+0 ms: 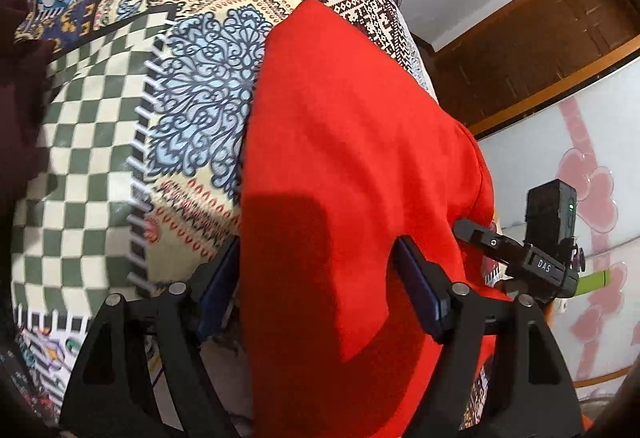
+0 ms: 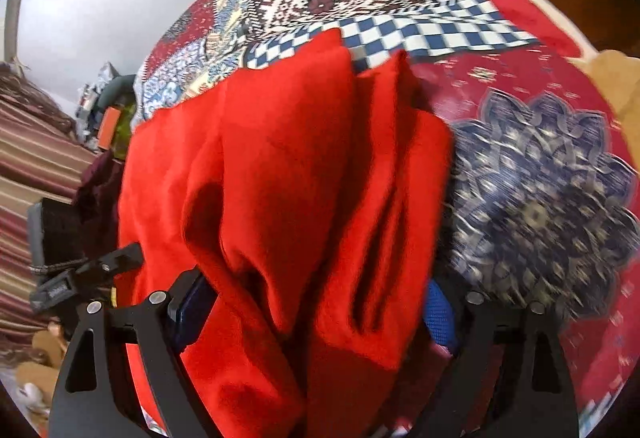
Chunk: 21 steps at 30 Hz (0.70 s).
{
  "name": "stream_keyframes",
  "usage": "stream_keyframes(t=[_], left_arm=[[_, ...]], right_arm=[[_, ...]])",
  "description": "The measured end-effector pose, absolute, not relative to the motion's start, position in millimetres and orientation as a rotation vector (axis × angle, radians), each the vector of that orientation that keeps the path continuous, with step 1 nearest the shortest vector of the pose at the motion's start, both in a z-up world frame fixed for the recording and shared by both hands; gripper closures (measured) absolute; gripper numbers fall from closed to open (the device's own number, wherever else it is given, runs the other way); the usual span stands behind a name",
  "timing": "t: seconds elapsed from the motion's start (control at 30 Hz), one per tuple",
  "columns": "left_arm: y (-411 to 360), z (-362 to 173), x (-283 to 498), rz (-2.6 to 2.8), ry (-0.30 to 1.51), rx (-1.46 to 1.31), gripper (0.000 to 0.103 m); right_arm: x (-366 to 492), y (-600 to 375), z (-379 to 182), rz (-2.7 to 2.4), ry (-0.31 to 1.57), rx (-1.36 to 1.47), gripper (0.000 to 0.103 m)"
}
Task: Fold large clothes
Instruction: 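Grasp the red bundle with both grippers and lift it toward the maroon stack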
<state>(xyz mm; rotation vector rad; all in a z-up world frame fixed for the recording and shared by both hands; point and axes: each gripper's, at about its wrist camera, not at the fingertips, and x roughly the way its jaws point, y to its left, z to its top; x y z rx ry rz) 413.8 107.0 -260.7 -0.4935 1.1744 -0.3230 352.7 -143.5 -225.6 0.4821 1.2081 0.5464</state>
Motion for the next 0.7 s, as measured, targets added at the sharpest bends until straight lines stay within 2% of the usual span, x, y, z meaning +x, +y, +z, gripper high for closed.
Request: stream_keyframes(t=[0.1,0.17,0.3,0.37,0.47,0.7], left_arm=[[102.5,-259.4,418.7,-0.341,1.167,-0.469,0.027],[102.8,-259.8,421.0,-0.351,1.165,-0.469,0.029],[108.4,-257.6,420.9,-0.373,1.159,-0.492,0.044],[111.5,-252.5,416.2,-0.377,1.146,-0.489,0.058],[112.7,-238.7,407.7,-0.391,1.123,-0.489,0.069],[113.3,-188.0,382.0,-0.376,1.066,-0.436,0.073]], right_arm=[[357.2,-138.2,-228.5,0.586,1.209,0.495,0.020],[358.2,-135.6,-229.2,0.595,1.209,0.492,0.031],[356.2,-135.8,-228.1,0.606,1.228,0.518,0.054],[356.3,-135.6,-226.3,0.611,1.233,0.542,0.066],[352.6,-134.5,-213.6,0.612,1.220,0.536,0.072],[330.9,-111.6,-154.2,0.635,1.150,0.428,0.077]])
